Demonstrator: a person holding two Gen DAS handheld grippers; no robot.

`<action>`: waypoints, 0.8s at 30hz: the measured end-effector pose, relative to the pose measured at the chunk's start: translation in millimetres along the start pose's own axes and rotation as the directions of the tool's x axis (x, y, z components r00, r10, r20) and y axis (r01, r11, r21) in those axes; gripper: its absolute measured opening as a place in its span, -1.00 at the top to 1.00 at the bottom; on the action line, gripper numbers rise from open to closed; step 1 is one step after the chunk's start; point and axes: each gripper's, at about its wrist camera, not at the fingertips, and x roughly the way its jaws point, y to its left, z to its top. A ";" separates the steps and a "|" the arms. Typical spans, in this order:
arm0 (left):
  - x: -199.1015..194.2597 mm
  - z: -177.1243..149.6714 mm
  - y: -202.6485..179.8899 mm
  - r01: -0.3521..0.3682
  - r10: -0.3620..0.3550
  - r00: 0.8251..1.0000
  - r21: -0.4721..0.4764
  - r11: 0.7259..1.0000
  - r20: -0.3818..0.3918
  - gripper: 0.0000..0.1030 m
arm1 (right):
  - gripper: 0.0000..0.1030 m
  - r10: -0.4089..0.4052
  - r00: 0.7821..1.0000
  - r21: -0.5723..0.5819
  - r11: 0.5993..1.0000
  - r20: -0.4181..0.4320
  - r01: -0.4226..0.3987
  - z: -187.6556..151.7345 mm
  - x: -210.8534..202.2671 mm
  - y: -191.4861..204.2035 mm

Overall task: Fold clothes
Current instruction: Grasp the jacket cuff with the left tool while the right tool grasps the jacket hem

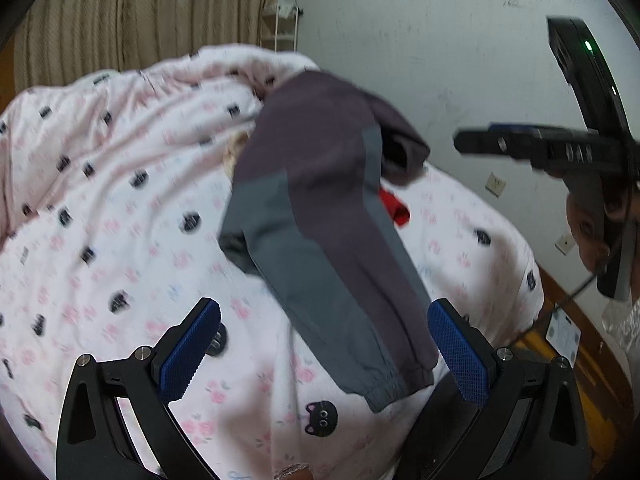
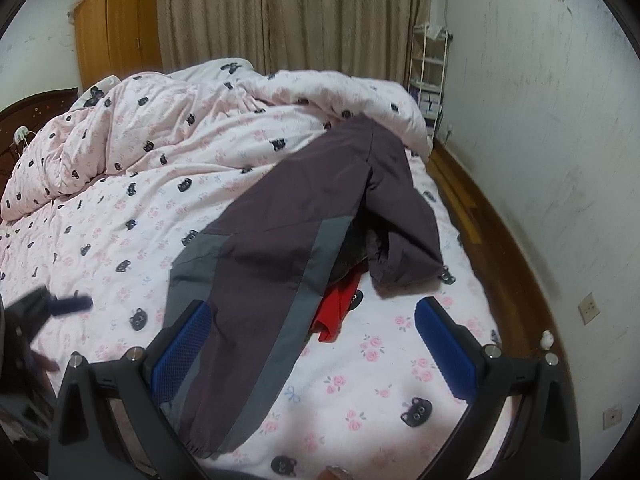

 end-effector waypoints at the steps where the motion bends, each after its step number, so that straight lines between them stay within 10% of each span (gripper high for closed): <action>1: 5.4 -2.4 -1.8 0.006 -0.006 1.000 0.004 1.000 -0.008 -0.99 | -0.99 0.000 1.000 0.004 1.000 -0.004 0.000 -0.2 5.9 -2.0; 12: 60.8 -20.5 -24.5 0.020 -0.011 0.993 0.078 0.997 -0.114 -0.99 | -0.95 0.046 0.998 0.065 0.997 -0.034 -0.044 13.1 69.4 -27.3; 19: 77.9 -26.6 -35.3 0.038 -0.024 0.991 0.110 0.993 -0.129 -0.97 | -0.56 0.071 0.996 0.065 0.996 -0.055 -0.068 27.7 101.7 -28.5; 24: 78.3 -22.9 -35.3 0.049 -0.036 0.992 0.109 0.993 -0.117 -0.45 | -0.30 0.098 0.993 0.076 0.993 -0.069 -0.092 34.6 121.3 -26.8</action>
